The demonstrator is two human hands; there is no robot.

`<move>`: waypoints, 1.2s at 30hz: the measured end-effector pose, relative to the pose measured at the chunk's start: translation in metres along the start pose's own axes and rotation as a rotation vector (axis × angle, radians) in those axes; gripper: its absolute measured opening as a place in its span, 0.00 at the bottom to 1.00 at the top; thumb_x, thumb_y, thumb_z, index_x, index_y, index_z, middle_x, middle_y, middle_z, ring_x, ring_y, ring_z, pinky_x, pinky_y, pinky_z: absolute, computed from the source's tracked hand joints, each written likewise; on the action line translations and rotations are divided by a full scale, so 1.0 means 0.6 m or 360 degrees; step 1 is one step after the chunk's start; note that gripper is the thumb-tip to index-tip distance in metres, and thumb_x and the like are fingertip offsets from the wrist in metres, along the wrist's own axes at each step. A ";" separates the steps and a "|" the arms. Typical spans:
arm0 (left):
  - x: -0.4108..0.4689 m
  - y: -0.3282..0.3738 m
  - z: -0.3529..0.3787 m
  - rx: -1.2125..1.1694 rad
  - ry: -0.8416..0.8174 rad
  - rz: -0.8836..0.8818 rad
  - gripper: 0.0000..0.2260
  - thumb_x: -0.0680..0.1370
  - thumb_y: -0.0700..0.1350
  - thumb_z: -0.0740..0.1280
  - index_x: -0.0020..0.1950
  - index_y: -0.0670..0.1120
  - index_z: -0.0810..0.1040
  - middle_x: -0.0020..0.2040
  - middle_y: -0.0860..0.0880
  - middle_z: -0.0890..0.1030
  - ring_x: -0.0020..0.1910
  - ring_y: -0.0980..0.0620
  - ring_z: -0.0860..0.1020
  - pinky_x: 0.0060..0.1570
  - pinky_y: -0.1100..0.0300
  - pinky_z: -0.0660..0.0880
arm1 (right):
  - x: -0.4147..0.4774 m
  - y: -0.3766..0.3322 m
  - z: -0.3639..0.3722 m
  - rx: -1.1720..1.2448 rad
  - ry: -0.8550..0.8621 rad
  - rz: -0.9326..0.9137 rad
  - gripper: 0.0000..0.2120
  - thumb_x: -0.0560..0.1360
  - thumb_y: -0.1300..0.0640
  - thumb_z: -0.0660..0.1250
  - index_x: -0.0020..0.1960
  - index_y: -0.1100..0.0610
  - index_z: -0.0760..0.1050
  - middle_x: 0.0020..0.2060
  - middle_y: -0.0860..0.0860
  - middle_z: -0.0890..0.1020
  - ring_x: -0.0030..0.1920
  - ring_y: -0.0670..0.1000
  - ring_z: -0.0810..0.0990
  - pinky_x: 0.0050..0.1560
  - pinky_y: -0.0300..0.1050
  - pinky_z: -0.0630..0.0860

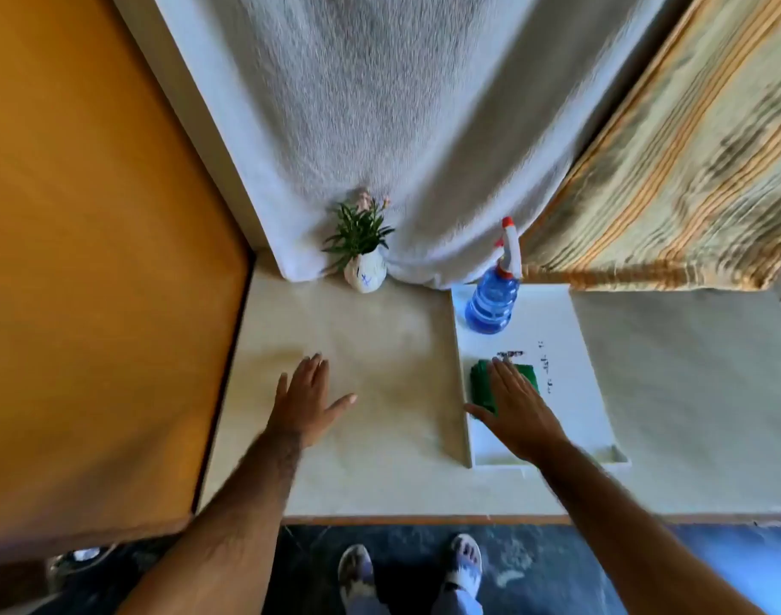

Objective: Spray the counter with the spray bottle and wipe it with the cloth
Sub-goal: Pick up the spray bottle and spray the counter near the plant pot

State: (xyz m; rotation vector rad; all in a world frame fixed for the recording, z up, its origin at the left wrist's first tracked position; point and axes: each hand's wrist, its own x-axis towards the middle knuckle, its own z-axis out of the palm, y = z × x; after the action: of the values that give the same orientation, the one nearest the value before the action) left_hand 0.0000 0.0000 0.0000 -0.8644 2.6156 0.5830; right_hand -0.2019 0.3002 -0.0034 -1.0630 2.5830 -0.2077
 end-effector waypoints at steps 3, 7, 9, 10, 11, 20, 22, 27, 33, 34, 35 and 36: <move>0.002 -0.022 0.041 0.0064 0.0014 0.0029 0.54 0.70 0.77 0.39 0.85 0.43 0.55 0.87 0.45 0.52 0.86 0.46 0.53 0.82 0.40 0.51 | -0.013 0.015 0.041 -0.0039 0.0043 0.0040 0.51 0.75 0.23 0.42 0.83 0.60 0.47 0.83 0.56 0.51 0.82 0.52 0.46 0.81 0.49 0.44; -0.003 -0.059 0.106 0.0273 0.0196 0.0157 0.45 0.81 0.73 0.40 0.83 0.41 0.63 0.83 0.40 0.64 0.81 0.39 0.65 0.77 0.33 0.63 | -0.028 0.020 0.071 -0.0088 0.0105 0.0035 0.46 0.78 0.27 0.45 0.82 0.57 0.40 0.83 0.53 0.43 0.82 0.50 0.39 0.81 0.48 0.40; -0.005 -0.064 0.118 0.0293 0.0325 0.0187 0.41 0.82 0.70 0.43 0.83 0.41 0.61 0.84 0.40 0.63 0.82 0.40 0.63 0.79 0.33 0.61 | -0.030 0.015 0.068 -0.0045 0.0110 0.0030 0.46 0.79 0.27 0.46 0.83 0.57 0.40 0.83 0.52 0.43 0.82 0.49 0.38 0.81 0.48 0.40; -0.004 -0.064 0.123 0.0304 0.0378 0.0195 0.40 0.83 0.69 0.44 0.84 0.42 0.60 0.84 0.41 0.62 0.83 0.40 0.62 0.80 0.34 0.59 | -0.030 0.011 0.067 -0.0001 0.0112 0.0036 0.46 0.79 0.27 0.47 0.83 0.57 0.41 0.83 0.52 0.43 0.82 0.49 0.38 0.81 0.48 0.40; -0.003 -0.066 0.125 0.0317 0.0418 0.0198 0.39 0.83 0.69 0.46 0.84 0.42 0.59 0.85 0.42 0.61 0.83 0.41 0.61 0.80 0.34 0.57 | -0.029 0.005 0.062 0.0071 0.0134 0.0043 0.46 0.79 0.27 0.50 0.83 0.57 0.42 0.83 0.52 0.45 0.82 0.49 0.40 0.81 0.47 0.40; 0.003 -0.075 0.148 0.0347 0.0535 0.0222 0.39 0.82 0.67 0.52 0.86 0.44 0.54 0.86 0.43 0.58 0.84 0.42 0.58 0.81 0.35 0.57 | 0.145 -0.011 -0.114 0.1045 0.0826 0.0320 0.45 0.74 0.38 0.73 0.81 0.56 0.56 0.77 0.56 0.66 0.77 0.53 0.63 0.77 0.50 0.61; 0.004 -0.076 0.151 0.0355 0.0543 0.0222 0.39 0.82 0.67 0.52 0.86 0.44 0.54 0.86 0.43 0.57 0.85 0.42 0.57 0.81 0.35 0.57 | 0.194 -0.013 -0.141 0.1151 0.0966 0.0270 0.44 0.70 0.39 0.78 0.78 0.56 0.63 0.71 0.54 0.74 0.71 0.51 0.72 0.73 0.50 0.69; 0.004 -0.074 0.154 0.0342 0.0606 0.0247 0.39 0.82 0.67 0.53 0.86 0.43 0.55 0.86 0.42 0.58 0.85 0.42 0.57 0.81 0.35 0.57 | 0.266 -0.009 -0.146 0.1384 0.1145 0.0333 0.19 0.71 0.51 0.76 0.56 0.60 0.80 0.42 0.47 0.83 0.40 0.38 0.79 0.50 0.45 0.81; 0.004 -0.076 0.154 0.0339 0.0626 0.0239 0.39 0.82 0.68 0.53 0.86 0.44 0.54 0.86 0.43 0.57 0.85 0.42 0.56 0.82 0.36 0.56 | 0.287 -0.023 -0.153 0.1656 0.1145 0.0423 0.16 0.71 0.52 0.72 0.48 0.66 0.83 0.28 0.42 0.83 0.32 0.41 0.82 0.40 0.37 0.77; 0.004 -0.076 0.154 0.0340 0.0630 0.0236 0.39 0.82 0.68 0.52 0.86 0.44 0.54 0.86 0.43 0.57 0.85 0.42 0.57 0.82 0.35 0.56 | 0.283 -0.033 -0.163 0.1619 0.1122 0.0385 0.15 0.73 0.54 0.72 0.50 0.66 0.83 0.27 0.40 0.83 0.32 0.39 0.82 0.39 0.36 0.77; 0.004 -0.077 0.154 0.0346 0.0626 0.0233 0.39 0.82 0.68 0.50 0.86 0.44 0.54 0.86 0.43 0.57 0.85 0.42 0.57 0.81 0.35 0.57 | 0.279 -0.046 -0.170 0.1598 0.1092 0.0337 0.11 0.74 0.55 0.72 0.50 0.62 0.85 0.28 0.40 0.84 0.32 0.39 0.82 0.40 0.36 0.79; 0.003 -0.077 0.154 0.0350 0.0617 0.0231 0.39 0.83 0.68 0.49 0.86 0.44 0.54 0.86 0.43 0.57 0.85 0.42 0.57 0.81 0.35 0.57 | 0.275 -0.062 -0.177 0.1581 0.1061 0.0279 0.06 0.75 0.55 0.73 0.49 0.56 0.86 0.29 0.41 0.84 0.33 0.40 0.83 0.42 0.39 0.81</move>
State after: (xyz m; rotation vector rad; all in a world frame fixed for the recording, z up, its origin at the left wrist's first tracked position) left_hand 0.0431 0.0091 -0.0935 -0.7864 3.0369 0.1648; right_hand -0.3256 0.1583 0.0630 -0.4021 2.4511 -1.8058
